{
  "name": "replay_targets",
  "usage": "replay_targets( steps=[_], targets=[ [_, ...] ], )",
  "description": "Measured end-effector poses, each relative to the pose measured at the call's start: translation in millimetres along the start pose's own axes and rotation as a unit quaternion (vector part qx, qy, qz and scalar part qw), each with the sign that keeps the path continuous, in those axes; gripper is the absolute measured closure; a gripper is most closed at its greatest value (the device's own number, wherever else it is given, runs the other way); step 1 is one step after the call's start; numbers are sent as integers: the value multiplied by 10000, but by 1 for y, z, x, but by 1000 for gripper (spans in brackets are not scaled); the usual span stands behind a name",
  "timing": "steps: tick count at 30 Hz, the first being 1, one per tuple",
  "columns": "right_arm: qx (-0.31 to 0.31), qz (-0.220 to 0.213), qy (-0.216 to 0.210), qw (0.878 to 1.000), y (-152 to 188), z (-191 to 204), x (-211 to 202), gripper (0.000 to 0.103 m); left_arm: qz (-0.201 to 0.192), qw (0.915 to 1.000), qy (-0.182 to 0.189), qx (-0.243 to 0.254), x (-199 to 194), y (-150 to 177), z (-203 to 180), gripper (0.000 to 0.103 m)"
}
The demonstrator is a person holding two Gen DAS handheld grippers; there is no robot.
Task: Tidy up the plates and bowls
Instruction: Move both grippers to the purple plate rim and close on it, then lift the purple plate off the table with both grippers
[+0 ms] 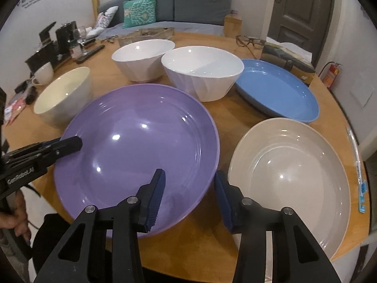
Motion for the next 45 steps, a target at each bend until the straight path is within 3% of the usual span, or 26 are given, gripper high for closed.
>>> replay_targets(
  steps=[6,30,37,45],
  targets=[
    [-235,-133,484,9985,1,-5,1,91,14,9999,-76,133,-1,1,-1,84],
    [4,-810,241,9964,-18,-22,-63,91,-463,9974,-147,524,-48,-18,-42,82],
    [197,-894,396,9950,-16,-49,-72,91,-383,9965,21,740,-38,-22,-67,82],
    [590,-877,820,9910,-5,-105,-75,91,-113,9928,314,1151,-7,-26,-119,81]
  ],
)
Point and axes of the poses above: each gripper's, at about its wrist camera, not at the fingertips, and x roughly the way its jaws point, z to its left, y to its underside, the point moved 8 cm from there along x, roughly the way its jaws point, and after that the axes turned 11 degrees about y, right-handed, at the moved point
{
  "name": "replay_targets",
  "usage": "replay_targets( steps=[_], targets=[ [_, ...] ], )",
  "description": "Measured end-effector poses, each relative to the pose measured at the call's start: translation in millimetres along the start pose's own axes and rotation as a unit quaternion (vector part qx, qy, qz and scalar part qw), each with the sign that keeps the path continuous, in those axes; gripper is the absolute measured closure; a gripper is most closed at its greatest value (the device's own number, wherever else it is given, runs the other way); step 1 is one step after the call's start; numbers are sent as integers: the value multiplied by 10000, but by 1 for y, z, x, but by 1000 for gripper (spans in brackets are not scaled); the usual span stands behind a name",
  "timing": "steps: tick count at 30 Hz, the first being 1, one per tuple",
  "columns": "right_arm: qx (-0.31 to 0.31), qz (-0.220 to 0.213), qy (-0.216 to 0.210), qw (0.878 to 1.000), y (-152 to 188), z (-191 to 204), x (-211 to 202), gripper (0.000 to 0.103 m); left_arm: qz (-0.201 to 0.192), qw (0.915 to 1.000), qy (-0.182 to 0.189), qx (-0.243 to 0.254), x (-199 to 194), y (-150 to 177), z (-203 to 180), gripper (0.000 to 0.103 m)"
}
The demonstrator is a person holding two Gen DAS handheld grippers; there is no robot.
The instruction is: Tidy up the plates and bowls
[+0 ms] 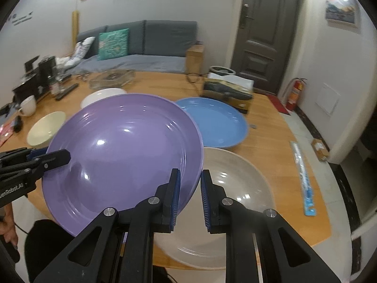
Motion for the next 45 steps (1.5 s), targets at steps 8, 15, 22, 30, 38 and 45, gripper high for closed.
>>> replay_targets(
  steps=[8,15,22,30,38,45],
  targets=[
    [381,83,227,9990,17,-57,7,90,320,9988,245,290,34,-5,-45,81],
    [715,176,234,9970,39,-91,18,90,718,9961,277,423,70,2,-68,80],
    [952,328,178,9948,59,-114,33,90,1004,9928,228,606,96,9,-86,80],
    [1018,454,55,9938,71,-119,43,90,1124,9911,168,687,106,11,-87,80],
    [979,445,-47,9942,65,-111,45,90,1098,9918,91,644,102,11,-80,76],
    [981,406,-57,9943,62,-109,42,90,1043,9925,30,630,99,8,-74,75]
  ],
)
Point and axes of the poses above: each gripper's, at about its wrist camera, not at the fingertips, and x roughly the way its jaws point, z to its left, y to its underside, the point moved 8 cm from there along x, roughly the way its jaws point, and after that the axes turned 11 degrees about y, right-handed, at the moved point
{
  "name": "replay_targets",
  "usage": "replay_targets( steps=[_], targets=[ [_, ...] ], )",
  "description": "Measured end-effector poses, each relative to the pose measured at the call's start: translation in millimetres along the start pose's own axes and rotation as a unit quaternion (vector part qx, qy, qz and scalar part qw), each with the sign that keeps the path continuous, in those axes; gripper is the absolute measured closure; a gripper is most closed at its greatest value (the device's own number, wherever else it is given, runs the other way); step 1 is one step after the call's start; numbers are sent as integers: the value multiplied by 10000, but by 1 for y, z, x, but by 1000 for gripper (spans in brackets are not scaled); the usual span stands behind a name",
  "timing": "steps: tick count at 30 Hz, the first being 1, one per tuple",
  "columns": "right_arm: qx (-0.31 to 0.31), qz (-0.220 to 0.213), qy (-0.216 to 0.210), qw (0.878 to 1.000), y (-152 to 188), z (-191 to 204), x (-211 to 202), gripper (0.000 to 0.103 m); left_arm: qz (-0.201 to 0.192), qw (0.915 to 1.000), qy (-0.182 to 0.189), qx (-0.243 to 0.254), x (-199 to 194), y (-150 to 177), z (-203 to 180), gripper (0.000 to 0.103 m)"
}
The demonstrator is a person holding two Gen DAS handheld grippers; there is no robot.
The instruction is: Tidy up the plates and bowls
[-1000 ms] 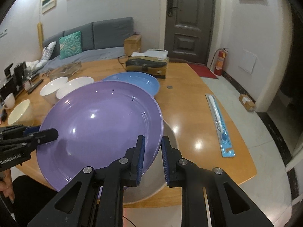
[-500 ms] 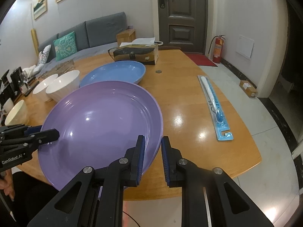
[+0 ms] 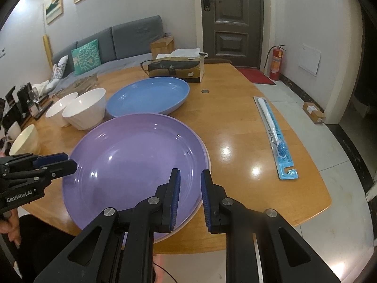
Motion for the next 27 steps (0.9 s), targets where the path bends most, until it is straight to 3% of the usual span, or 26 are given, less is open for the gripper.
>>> replay_targets(
  steps=[9,15,20,27],
  targets=[
    [53,-37,-32,10000,-7,-7,1,90,-72,9999,-34,-104,-5,-9,9,71],
    [-10,-204,-218,9996,-31,-12,8,86,-158,9990,156,-377,-1,-34,19,70],
    [-13,-282,-457,9986,-63,-18,33,85,-12,9967,454,-676,23,-57,22,70],
    [-80,-80,-804,9967,-101,-13,83,80,43,9932,411,-1088,56,-80,30,70]
  ],
)
Point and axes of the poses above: each gripper's, at about its wrist camera, not at the fingertips, and x roughly the way its jaws point, z to its left, y to its underside, the point moved 8 cm from there along x, roughly the way its jaws point, and after that the axes turned 11 degrees about y, right-handed, at the moved point
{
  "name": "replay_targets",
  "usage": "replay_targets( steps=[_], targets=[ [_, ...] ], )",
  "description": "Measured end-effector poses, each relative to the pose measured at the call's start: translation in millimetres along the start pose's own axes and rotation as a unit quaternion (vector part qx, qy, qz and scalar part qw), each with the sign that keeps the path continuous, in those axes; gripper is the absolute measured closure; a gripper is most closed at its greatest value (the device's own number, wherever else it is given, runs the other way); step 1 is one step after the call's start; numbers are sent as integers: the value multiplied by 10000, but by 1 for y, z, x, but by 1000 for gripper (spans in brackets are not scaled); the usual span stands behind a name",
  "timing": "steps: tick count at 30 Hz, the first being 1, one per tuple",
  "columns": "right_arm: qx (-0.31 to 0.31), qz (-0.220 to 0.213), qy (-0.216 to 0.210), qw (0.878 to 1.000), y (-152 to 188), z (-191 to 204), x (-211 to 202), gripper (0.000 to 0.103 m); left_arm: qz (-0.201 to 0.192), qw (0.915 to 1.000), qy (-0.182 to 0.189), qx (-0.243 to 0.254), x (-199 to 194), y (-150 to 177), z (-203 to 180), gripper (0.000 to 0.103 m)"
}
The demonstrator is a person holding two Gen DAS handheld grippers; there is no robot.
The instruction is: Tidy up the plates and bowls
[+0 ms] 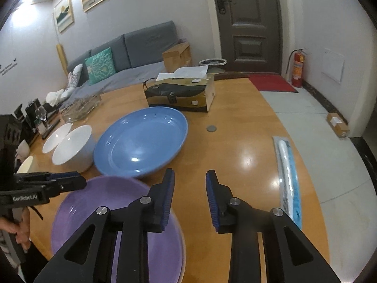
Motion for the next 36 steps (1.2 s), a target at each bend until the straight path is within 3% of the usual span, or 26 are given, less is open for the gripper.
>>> replay_targets(
  steps=[11,26,36],
  targets=[
    [-221,820,-553,9949,-26,24,92,78,-78,9997,-129,-195,19,-21,9,70],
    [-670,915,-141,9935,-28,41,114,87,-103,9996,-181,-194,20,-25,11,68],
    [-502,976,287,9935,-26,4,112,87,-13,9999,-138,-72,28,-29,5,66]
  ],
)
Point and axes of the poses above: each gripper's, at about its wrist camera, not at the fingertips, and x roughly the way its jaws point, z to its left, y to its underside, the point moved 8 cm from there along x, roughly the way its jaws point, and after that the axes turned 11 degrees about y, right-handed, at the moved point
